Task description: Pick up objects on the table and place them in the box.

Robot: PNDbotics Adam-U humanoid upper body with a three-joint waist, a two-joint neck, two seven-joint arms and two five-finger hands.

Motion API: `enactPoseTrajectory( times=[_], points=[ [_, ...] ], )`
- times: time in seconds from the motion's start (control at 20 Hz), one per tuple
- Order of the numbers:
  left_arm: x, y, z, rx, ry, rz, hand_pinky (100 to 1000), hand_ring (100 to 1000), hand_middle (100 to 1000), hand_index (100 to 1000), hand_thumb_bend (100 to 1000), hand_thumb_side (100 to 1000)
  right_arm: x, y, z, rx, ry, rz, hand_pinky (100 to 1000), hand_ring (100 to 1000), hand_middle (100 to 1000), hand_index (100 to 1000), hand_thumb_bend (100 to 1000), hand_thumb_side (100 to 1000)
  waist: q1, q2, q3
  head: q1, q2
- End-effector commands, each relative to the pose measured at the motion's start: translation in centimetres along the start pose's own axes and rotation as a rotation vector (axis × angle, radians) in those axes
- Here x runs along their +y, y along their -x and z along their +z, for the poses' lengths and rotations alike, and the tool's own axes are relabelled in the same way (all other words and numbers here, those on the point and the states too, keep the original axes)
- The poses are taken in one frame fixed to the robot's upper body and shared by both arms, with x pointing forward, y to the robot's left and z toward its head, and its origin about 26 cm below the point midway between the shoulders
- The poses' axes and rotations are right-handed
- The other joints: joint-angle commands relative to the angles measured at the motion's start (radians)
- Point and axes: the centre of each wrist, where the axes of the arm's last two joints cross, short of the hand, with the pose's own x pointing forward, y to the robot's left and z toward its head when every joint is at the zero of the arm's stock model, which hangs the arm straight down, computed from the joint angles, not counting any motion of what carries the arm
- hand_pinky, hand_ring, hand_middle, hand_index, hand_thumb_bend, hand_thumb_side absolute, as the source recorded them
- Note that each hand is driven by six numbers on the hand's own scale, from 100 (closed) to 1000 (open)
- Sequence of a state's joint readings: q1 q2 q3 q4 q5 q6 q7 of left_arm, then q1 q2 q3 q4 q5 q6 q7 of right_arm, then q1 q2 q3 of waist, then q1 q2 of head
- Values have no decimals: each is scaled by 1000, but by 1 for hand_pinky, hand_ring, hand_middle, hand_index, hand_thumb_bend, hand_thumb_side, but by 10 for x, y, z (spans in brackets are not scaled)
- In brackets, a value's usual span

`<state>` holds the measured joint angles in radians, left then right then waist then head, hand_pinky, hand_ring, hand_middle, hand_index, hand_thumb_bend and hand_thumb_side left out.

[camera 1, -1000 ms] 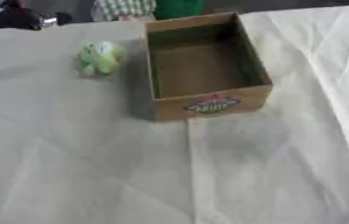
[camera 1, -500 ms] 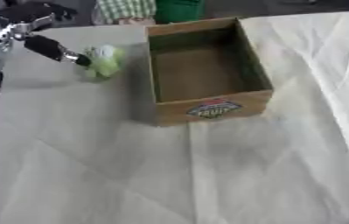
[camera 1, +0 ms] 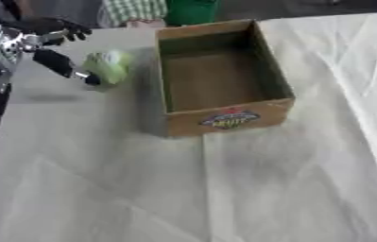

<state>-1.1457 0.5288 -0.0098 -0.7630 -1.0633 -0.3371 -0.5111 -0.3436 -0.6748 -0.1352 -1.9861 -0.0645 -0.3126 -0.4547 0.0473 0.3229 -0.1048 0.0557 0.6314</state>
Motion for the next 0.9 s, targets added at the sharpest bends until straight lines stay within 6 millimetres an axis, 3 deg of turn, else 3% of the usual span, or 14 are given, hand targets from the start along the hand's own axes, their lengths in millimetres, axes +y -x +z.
enactPoseTrajectory(
  times=[0.05,0.65,0.9],
  points=[
    [15,1,3,-8,-24,2,754,862,859,1000,836,713,-2,-6,-8,-32,-4,1,837,724,750,884,100,587,-2,-15,-4,5,-12],
    [4,-5,-3,-16,30,19,728,835,811,963,752,706,-1,-6,-9,-32,4,-2,839,725,750,885,100,585,4,-3,-18,14,-22],
    [2,-5,-4,-12,44,13,694,802,748,884,565,652,-2,-6,-8,-29,6,0,839,725,750,885,100,584,5,-1,-19,14,-19]
  ],
)
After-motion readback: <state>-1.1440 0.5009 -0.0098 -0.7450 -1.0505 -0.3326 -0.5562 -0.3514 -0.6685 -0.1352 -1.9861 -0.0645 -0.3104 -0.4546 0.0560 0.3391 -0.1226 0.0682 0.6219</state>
